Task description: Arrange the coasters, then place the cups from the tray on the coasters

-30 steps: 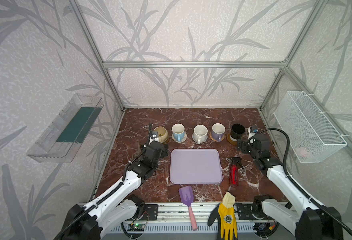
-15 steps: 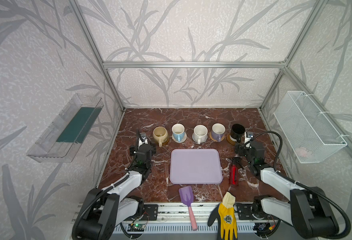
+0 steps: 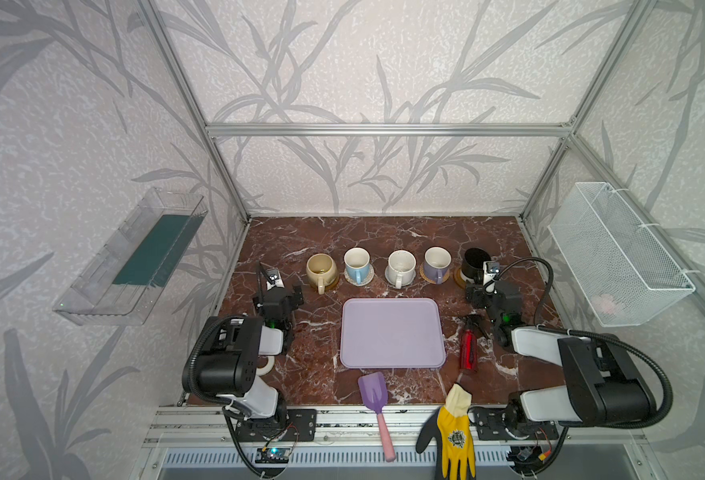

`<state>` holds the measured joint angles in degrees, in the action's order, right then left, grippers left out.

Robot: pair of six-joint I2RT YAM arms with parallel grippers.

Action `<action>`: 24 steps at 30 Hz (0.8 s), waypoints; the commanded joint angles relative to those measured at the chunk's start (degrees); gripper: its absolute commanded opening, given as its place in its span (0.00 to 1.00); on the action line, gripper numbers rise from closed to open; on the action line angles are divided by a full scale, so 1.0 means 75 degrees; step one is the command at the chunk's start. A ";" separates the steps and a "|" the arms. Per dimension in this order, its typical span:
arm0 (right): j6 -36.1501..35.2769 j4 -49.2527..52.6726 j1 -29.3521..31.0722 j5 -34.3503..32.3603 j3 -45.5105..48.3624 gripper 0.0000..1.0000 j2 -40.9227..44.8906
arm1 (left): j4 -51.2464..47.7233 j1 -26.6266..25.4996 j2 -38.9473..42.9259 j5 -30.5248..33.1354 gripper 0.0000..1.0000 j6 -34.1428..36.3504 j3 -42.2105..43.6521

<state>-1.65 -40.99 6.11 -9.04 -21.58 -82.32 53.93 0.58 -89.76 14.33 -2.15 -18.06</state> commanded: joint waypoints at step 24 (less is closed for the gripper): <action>-0.0273 -0.1126 0.0093 0.0236 -0.0134 0.99 -0.0791 | 0.0043 0.0049 -0.0044 -0.0668 0.99 0.0012 -0.0488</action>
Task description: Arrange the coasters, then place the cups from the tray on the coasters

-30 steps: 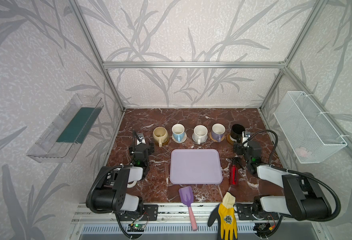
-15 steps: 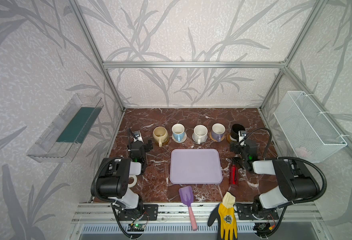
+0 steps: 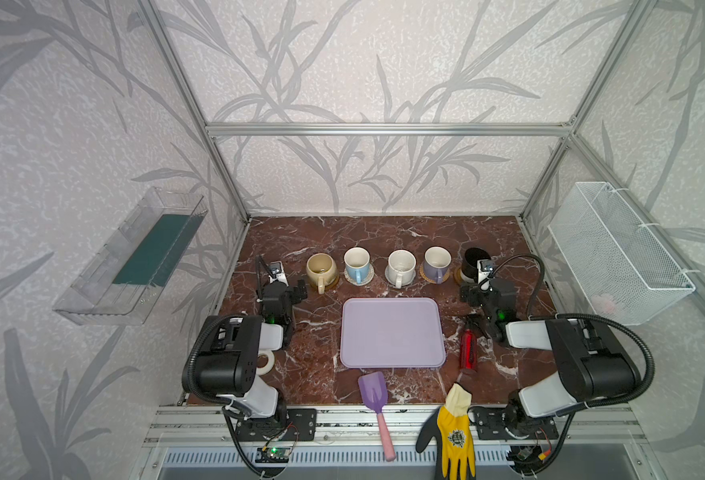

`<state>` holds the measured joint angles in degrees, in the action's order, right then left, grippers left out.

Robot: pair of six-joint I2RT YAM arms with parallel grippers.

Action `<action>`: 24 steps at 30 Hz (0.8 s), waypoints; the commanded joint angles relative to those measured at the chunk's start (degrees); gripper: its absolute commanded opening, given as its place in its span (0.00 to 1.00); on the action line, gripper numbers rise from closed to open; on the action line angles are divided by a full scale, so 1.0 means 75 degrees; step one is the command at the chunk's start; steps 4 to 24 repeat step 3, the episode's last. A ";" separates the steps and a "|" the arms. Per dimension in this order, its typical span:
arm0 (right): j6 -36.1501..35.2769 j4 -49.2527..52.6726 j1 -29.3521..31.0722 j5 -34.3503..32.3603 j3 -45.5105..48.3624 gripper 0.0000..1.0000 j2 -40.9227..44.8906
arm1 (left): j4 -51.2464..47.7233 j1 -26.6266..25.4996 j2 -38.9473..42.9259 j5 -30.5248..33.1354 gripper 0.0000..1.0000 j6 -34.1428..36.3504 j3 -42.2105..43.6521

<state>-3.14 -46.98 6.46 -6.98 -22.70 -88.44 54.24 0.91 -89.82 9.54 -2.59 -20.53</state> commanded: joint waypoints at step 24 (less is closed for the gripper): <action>-0.0074 -0.0322 0.0052 -0.0030 0.0015 0.99 0.0019 | 0.0037 0.0028 -0.0031 -0.0061 0.99 0.0052 -0.0133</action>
